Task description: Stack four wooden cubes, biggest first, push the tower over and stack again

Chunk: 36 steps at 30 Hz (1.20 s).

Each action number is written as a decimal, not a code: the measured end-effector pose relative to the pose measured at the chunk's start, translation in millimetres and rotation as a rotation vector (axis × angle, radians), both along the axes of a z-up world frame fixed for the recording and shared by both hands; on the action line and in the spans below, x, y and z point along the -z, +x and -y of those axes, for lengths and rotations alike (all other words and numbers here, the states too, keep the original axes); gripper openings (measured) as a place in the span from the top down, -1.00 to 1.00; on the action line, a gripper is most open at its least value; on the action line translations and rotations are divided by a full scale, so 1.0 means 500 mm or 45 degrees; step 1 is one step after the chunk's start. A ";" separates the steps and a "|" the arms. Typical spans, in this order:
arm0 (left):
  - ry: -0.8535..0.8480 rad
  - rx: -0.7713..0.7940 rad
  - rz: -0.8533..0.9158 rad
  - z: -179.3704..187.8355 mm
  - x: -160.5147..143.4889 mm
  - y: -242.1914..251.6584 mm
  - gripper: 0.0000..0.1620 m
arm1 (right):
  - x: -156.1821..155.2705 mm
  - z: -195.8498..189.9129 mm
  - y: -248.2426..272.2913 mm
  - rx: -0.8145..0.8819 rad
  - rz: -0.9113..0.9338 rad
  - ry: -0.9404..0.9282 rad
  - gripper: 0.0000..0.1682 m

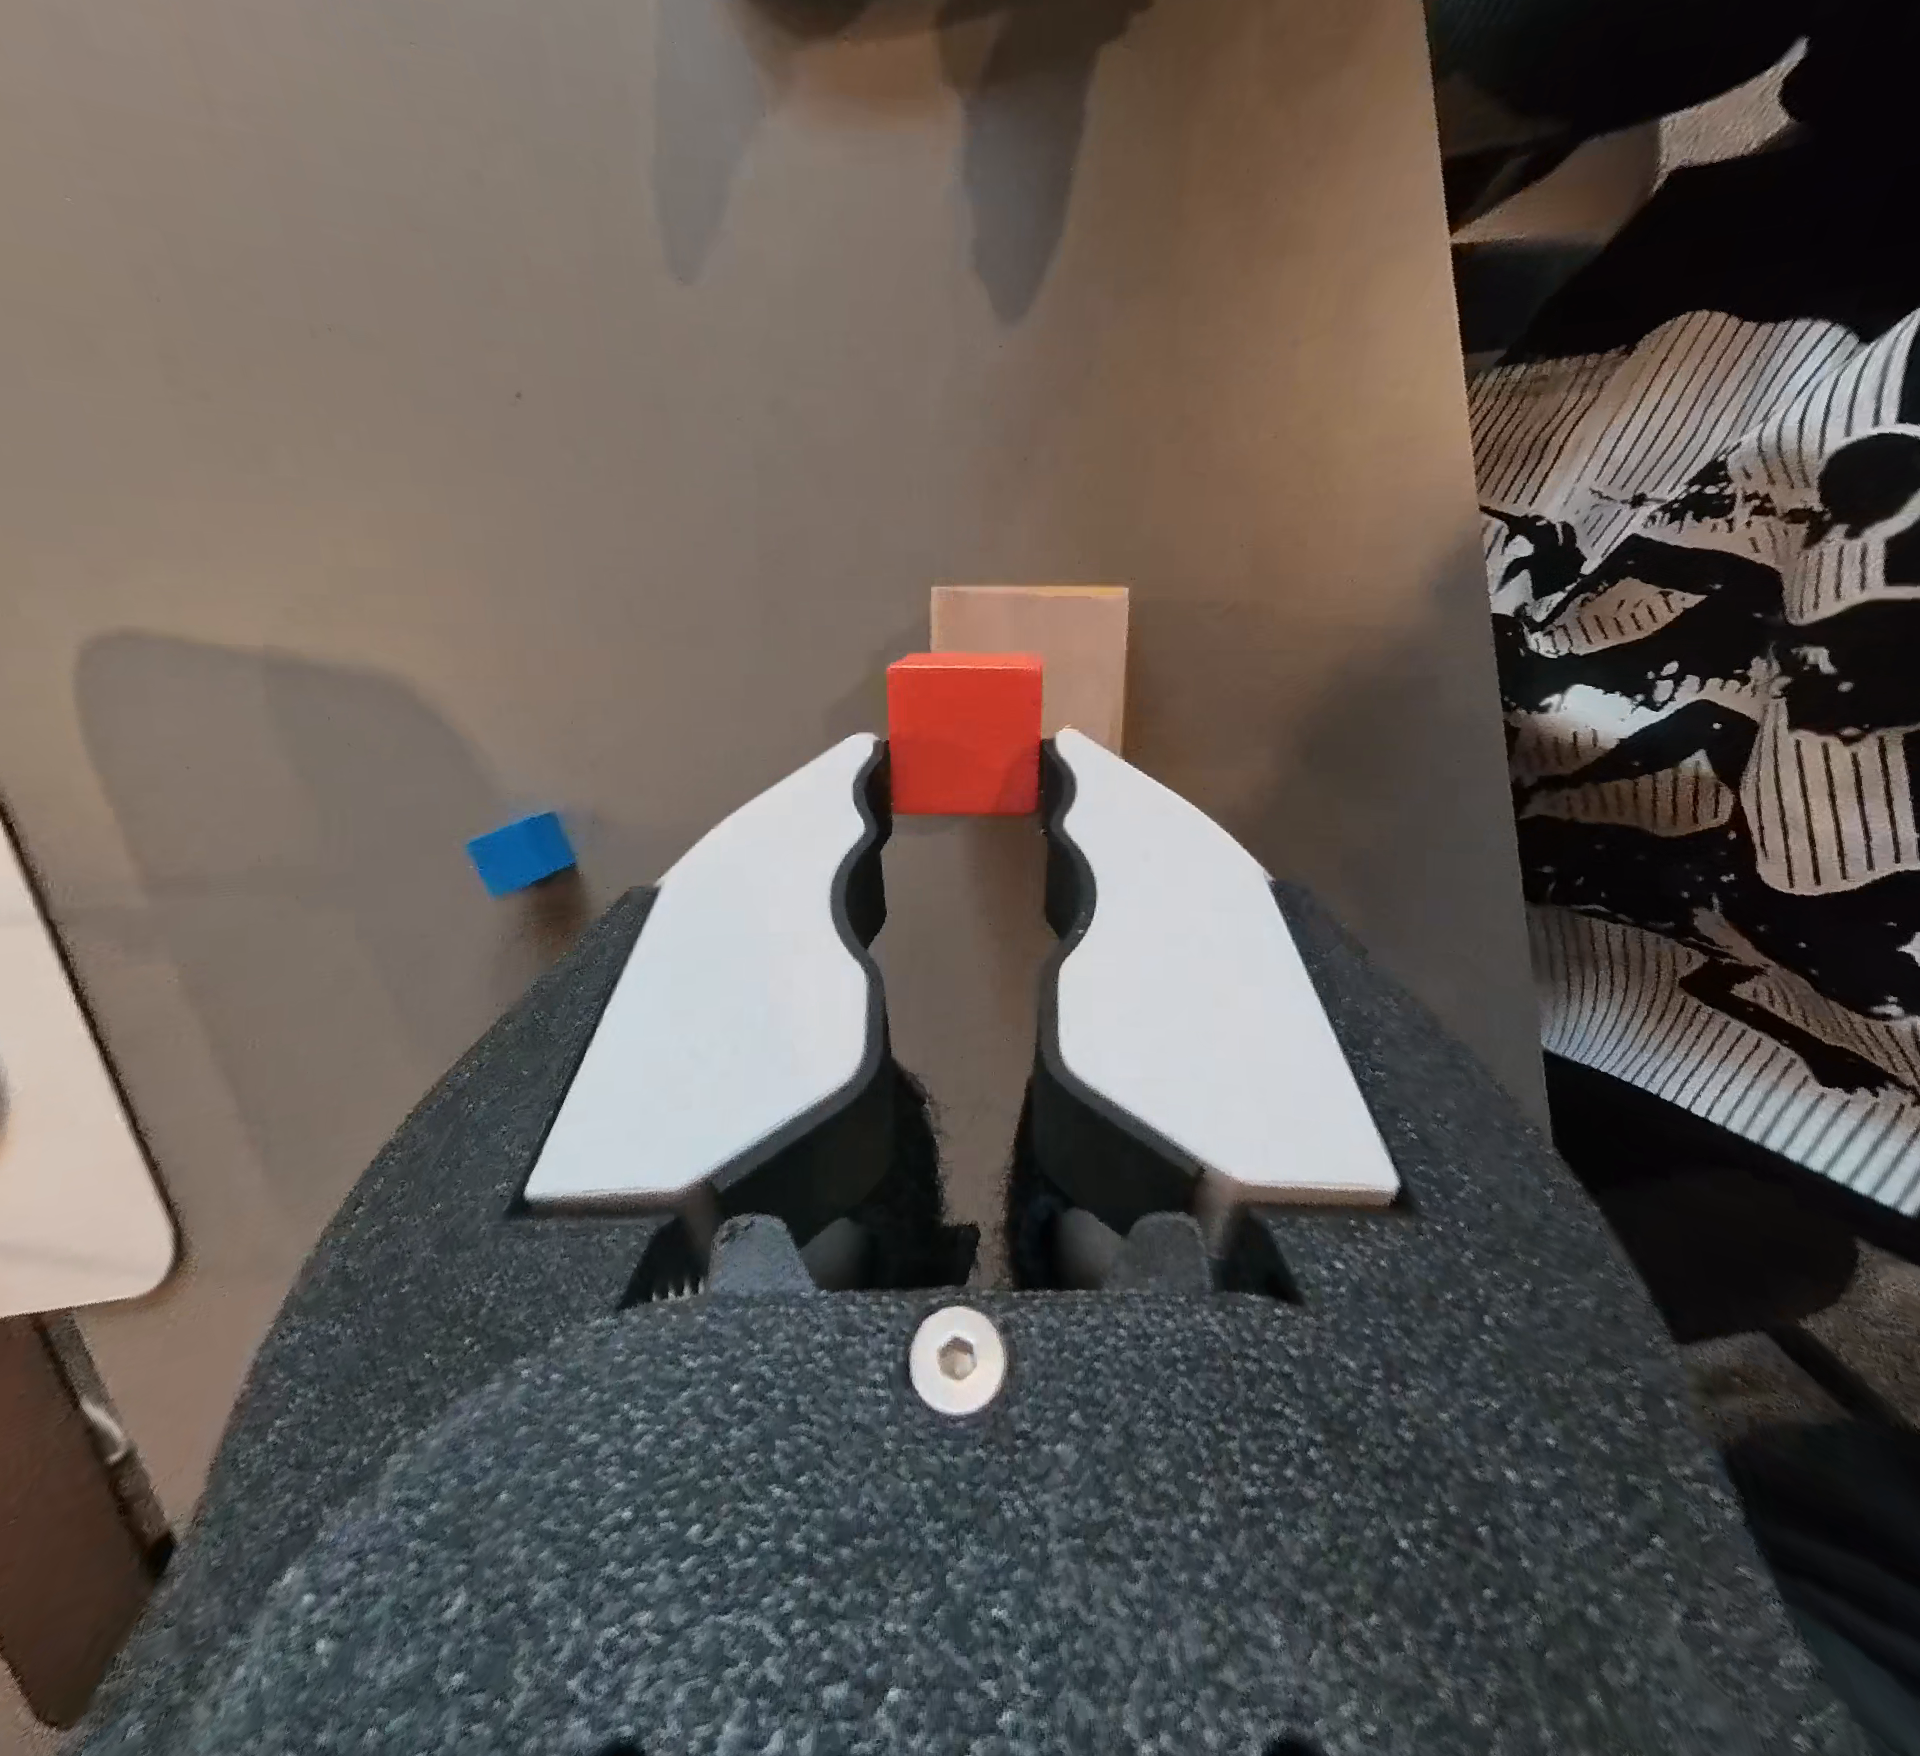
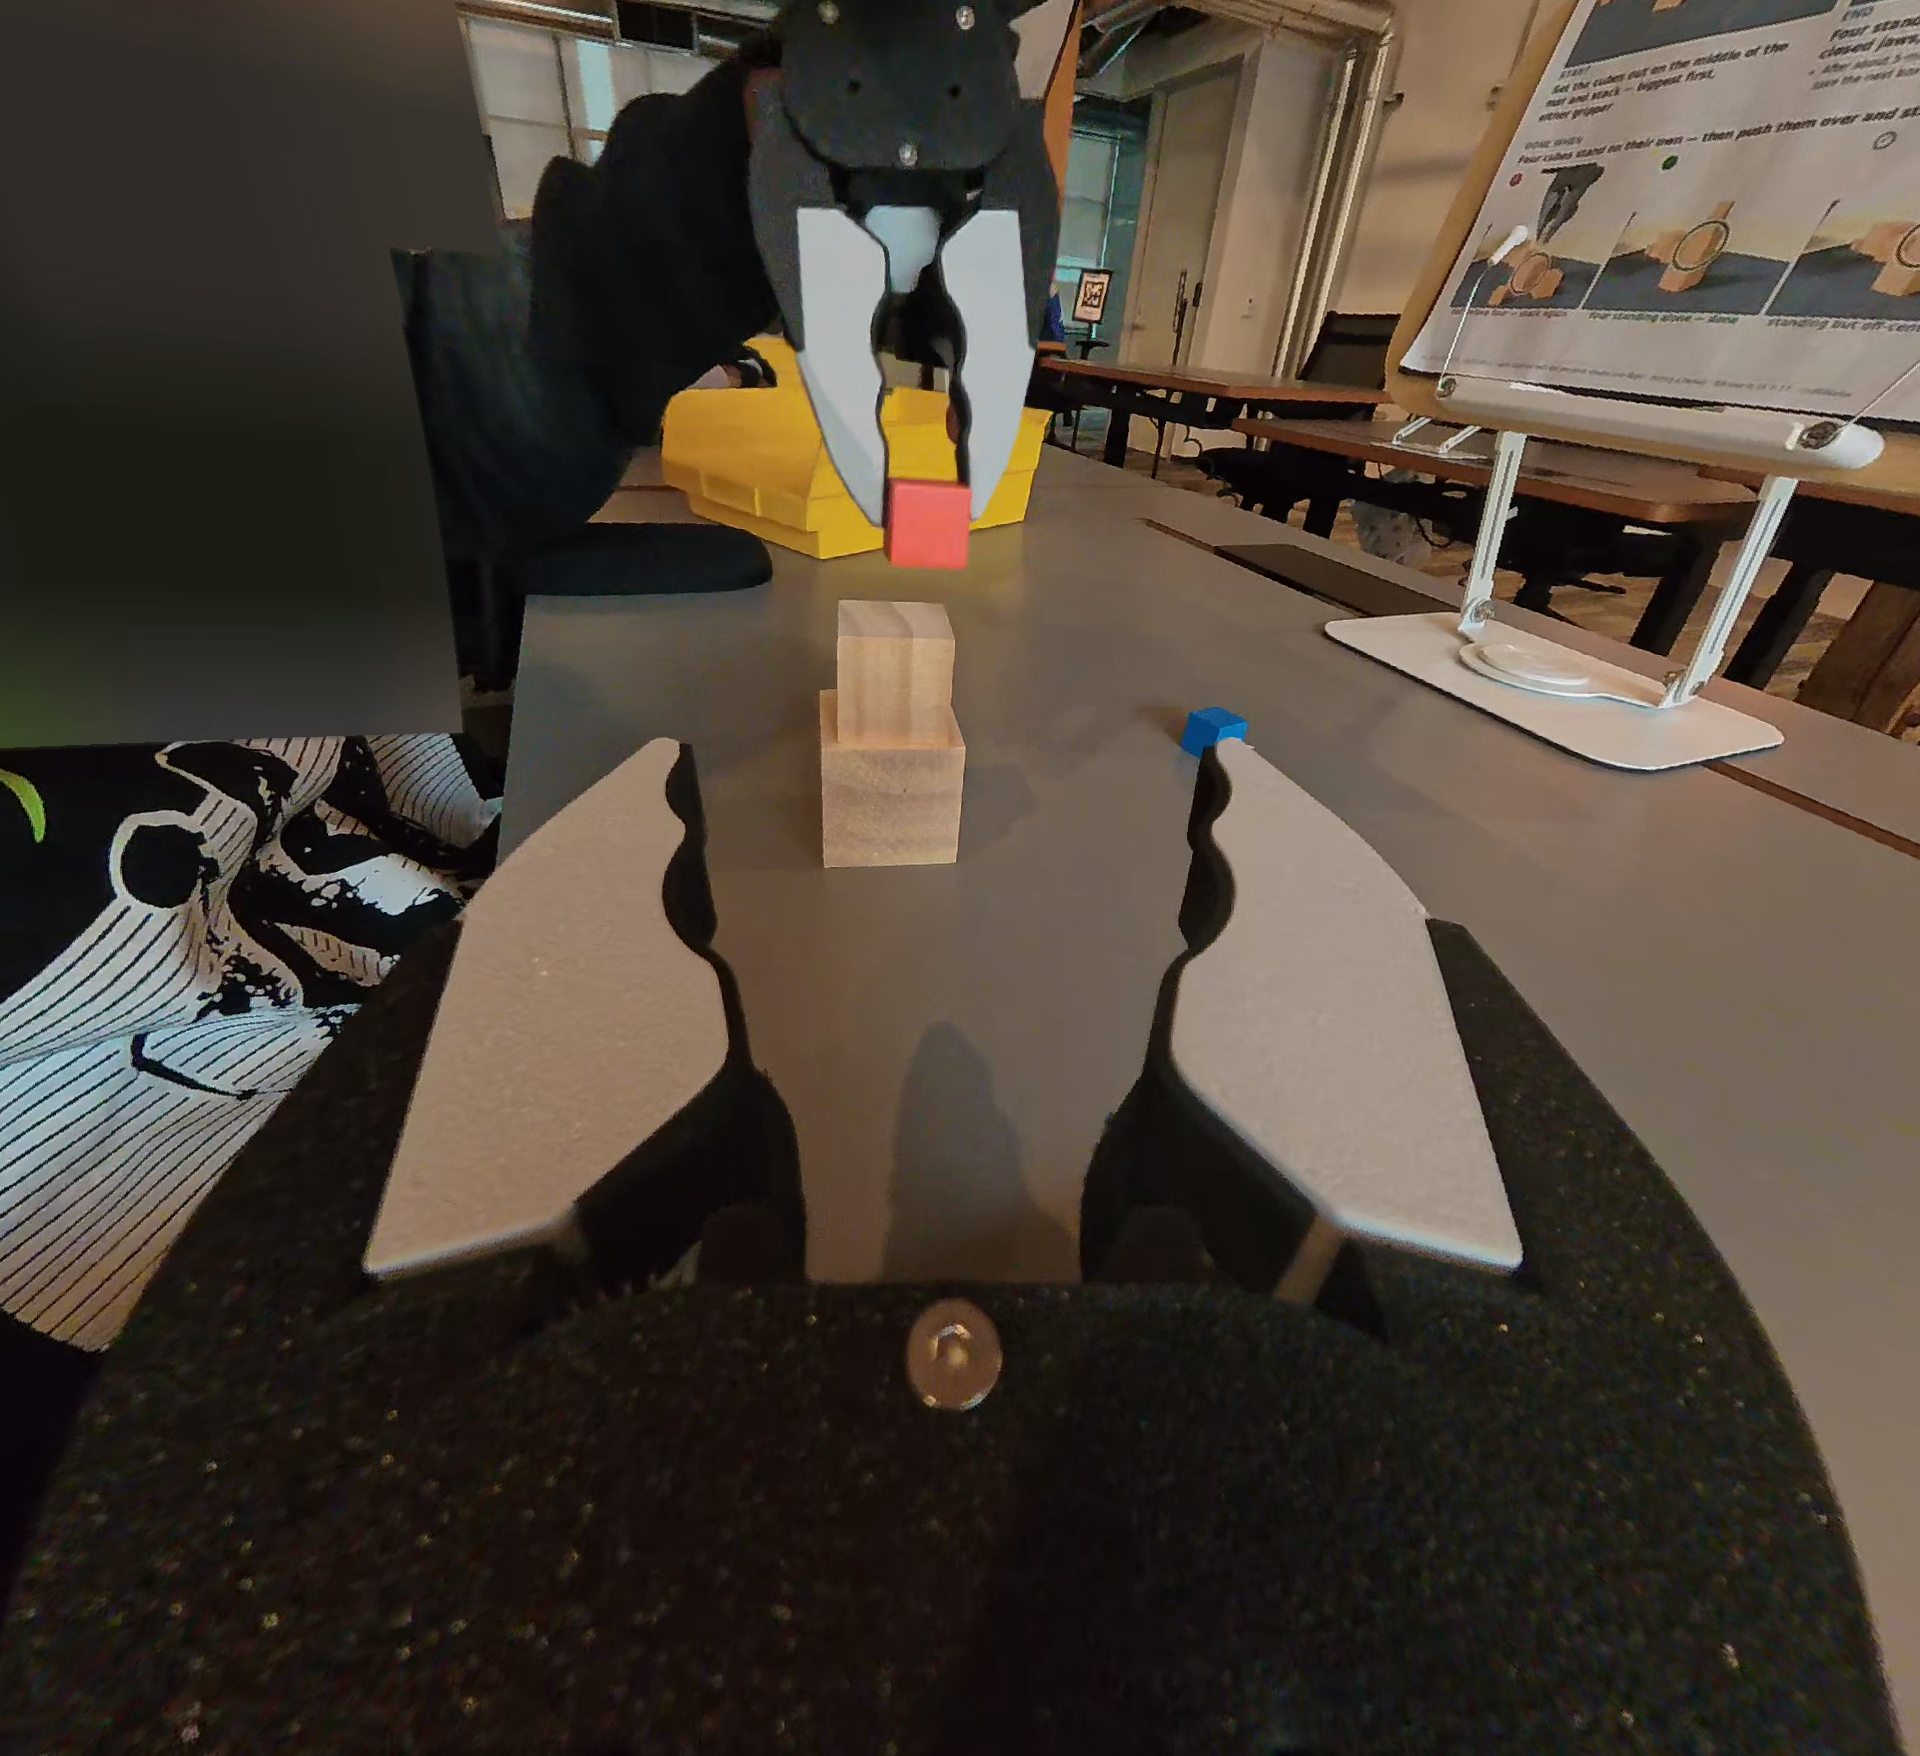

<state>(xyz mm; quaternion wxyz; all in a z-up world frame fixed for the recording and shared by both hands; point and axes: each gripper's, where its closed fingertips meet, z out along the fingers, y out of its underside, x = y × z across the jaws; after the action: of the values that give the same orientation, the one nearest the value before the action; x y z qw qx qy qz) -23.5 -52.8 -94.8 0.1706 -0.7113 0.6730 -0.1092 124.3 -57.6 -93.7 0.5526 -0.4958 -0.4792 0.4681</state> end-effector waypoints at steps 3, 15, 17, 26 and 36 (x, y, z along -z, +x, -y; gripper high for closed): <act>0.003 0.034 -0.032 0.013 0.014 0.016 0.68 | 0.000 0.000 0.000 0.000 -0.001 0.001 -0.06; 0.020 0.030 -0.109 0.014 0.029 0.015 0.67 | 0.000 0.000 0.001 0.001 -0.002 0.003 -0.06; 0.016 0.038 -0.108 0.017 0.030 0.018 0.67 | 0.000 0.000 0.001 0.000 -0.002 0.001 -0.06; -0.007 0.041 -0.117 0.018 0.035 0.018 0.67 | 0.000 0.000 0.001 -0.001 -0.003 0.001 -0.06; -0.056 0.078 0.042 0.014 -0.005 0.016 0.22 | -0.001 0.001 0.001 -0.001 -0.005 0.002 -0.06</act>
<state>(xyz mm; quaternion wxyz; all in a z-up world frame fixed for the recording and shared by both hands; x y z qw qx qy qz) -15.4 -60.0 -92.4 0.1627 -0.6920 0.6890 -0.1410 124.8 -57.9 -93.3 0.5537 -0.4943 -0.4789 0.4688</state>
